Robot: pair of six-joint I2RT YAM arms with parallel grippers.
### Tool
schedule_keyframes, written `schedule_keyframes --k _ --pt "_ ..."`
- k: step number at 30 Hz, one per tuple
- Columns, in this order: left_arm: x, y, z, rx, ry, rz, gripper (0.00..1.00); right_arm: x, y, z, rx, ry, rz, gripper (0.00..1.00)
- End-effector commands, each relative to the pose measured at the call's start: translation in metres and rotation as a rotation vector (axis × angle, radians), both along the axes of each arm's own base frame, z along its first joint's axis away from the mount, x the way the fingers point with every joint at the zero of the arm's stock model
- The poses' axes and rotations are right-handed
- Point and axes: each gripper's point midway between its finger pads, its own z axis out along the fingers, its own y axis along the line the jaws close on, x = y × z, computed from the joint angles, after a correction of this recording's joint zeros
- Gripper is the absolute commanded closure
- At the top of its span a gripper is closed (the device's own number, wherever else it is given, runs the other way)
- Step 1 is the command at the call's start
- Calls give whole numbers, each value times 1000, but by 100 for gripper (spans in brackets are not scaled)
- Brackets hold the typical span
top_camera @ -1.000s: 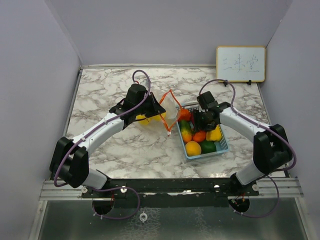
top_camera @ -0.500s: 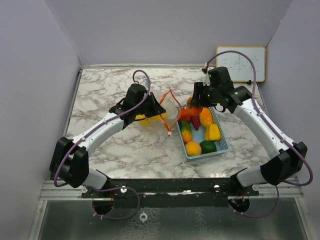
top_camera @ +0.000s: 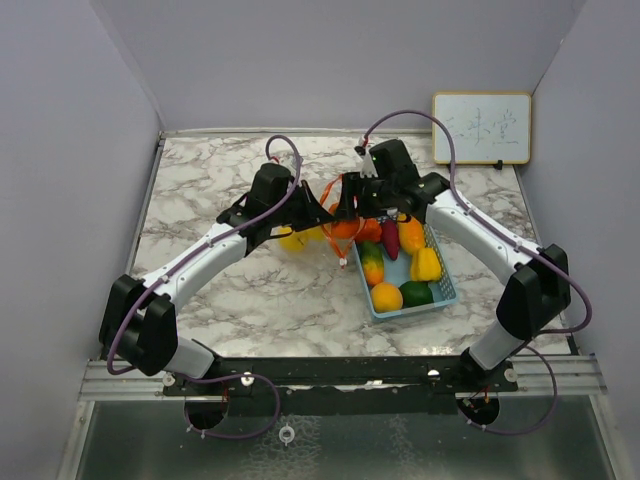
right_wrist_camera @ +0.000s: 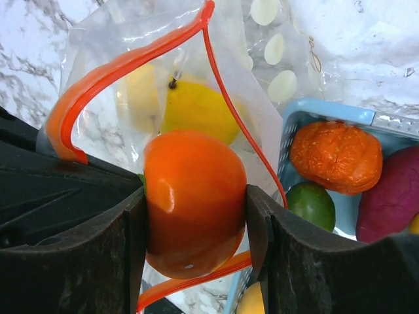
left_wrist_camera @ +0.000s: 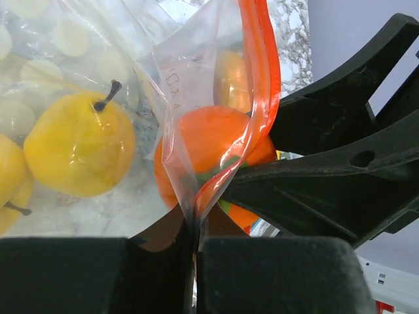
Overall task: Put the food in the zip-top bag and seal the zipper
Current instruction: Place the fake fruit in the zipper food storage bag.
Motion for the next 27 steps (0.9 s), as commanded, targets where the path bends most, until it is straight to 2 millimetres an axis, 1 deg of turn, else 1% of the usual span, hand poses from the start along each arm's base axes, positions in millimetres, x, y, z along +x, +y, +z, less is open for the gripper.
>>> schedule_keyframes --k 1,4,5,8,10,13,15,17,19,21,23,24,25,27 --pt "-1 -3 28 -46 -37 -22 100 18 3 25 27 -90 -59 32" --pt "0 -1 26 -37 -36 -18 100 21 -5 39 2 -130 -79 2" --pt "0 -2 25 -36 -34 -20 100 20 -10 45 -3 -146 -94 0" --pt "1 -2 22 -31 -29 -21 100 13 -29 62 -30 -187 -146 0" --pt "3 -1 23 -26 -33 -18 100 5 -46 62 -72 -186 -191 0" --pt "7 5 29 -9 -48 1 100 -11 -71 50 -153 -135 -253 0" --pt "13 12 38 0 -73 32 100 -22 -85 40 -187 -105 -289 0" --pt "21 21 49 19 -102 84 100 -31 -94 35 -198 -95 -307 1" --pt "29 32 62 6 -125 149 100 -39 -98 27 -206 -81 -300 5" --pt "32 35 81 -121 -155 187 100 -45 -97 11 -217 -45 -278 7" --pt "29 36 98 -291 -184 210 100 -49 -93 -9 -225 -4 -251 9" --pt "27 39 98 -356 -183 230 100 -51 -91 -18 -225 14 -238 9" --pt "25 40 93 -401 -164 242 100 -53 -89 -28 -227 34 -226 10" --pt "23 40 67 -446 -68 247 100 -55 -85 -46 -232 70 -209 11"
